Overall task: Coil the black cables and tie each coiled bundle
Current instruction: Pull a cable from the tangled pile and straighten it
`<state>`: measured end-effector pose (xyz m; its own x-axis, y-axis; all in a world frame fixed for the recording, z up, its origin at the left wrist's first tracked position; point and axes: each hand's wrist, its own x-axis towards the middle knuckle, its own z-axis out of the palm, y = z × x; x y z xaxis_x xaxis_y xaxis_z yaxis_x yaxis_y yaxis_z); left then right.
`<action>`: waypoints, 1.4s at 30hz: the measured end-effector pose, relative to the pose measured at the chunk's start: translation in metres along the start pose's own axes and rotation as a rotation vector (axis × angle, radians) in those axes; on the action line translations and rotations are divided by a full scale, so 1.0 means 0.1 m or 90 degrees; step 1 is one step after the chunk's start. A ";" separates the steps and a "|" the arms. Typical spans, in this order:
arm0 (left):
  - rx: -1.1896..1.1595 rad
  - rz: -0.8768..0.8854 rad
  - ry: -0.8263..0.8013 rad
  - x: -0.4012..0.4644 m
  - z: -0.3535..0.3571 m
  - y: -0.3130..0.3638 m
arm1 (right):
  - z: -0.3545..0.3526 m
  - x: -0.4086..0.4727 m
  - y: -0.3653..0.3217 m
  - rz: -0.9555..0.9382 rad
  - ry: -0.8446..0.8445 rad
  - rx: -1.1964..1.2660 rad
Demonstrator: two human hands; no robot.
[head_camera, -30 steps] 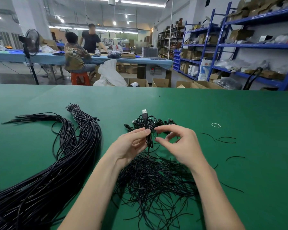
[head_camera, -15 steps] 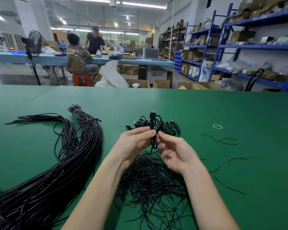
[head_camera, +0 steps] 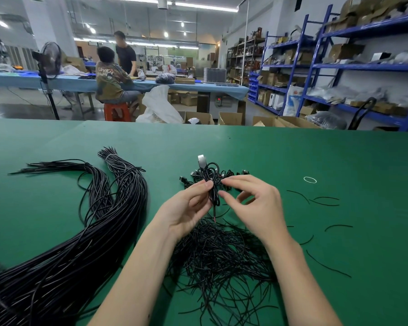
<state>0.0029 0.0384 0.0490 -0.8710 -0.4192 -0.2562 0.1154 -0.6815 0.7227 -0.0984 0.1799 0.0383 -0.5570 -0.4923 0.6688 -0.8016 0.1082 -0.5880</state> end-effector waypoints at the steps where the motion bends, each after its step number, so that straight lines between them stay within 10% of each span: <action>1: 0.001 -0.002 -0.001 0.00 0.00 0.00 | 0.01 0.00 0.00 -0.011 0.009 -0.017; 9: 0.037 -0.020 -0.039 -0.02 -0.01 0.01 | -0.04 0.05 0.03 -0.013 -0.068 -0.008; 16: 0.160 -0.005 -0.090 -0.02 0.03 0.08 | -0.17 0.11 -0.09 0.455 -0.290 0.537; 23: 0.094 -0.025 -0.015 0.01 -0.06 0.03 | -0.15 0.08 -0.10 0.164 -0.202 0.093; 30: 0.100 -0.011 -0.035 0.03 -0.08 0.02 | -0.01 0.03 -0.02 0.060 -0.060 0.000; 36: 0.188 0.100 -0.065 0.04 -0.03 -0.02 | 0.06 0.07 -0.10 0.632 -0.116 0.652; 42: 0.134 0.078 -0.019 0.04 -0.06 0.01 | 0.03 0.06 -0.09 0.162 -0.030 0.104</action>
<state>0.0025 0.0319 0.0449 -0.8706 -0.4710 -0.1422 0.1211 -0.4854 0.8659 -0.0944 0.1737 0.0464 -0.7217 -0.5077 0.4706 -0.5899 0.0953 -0.8019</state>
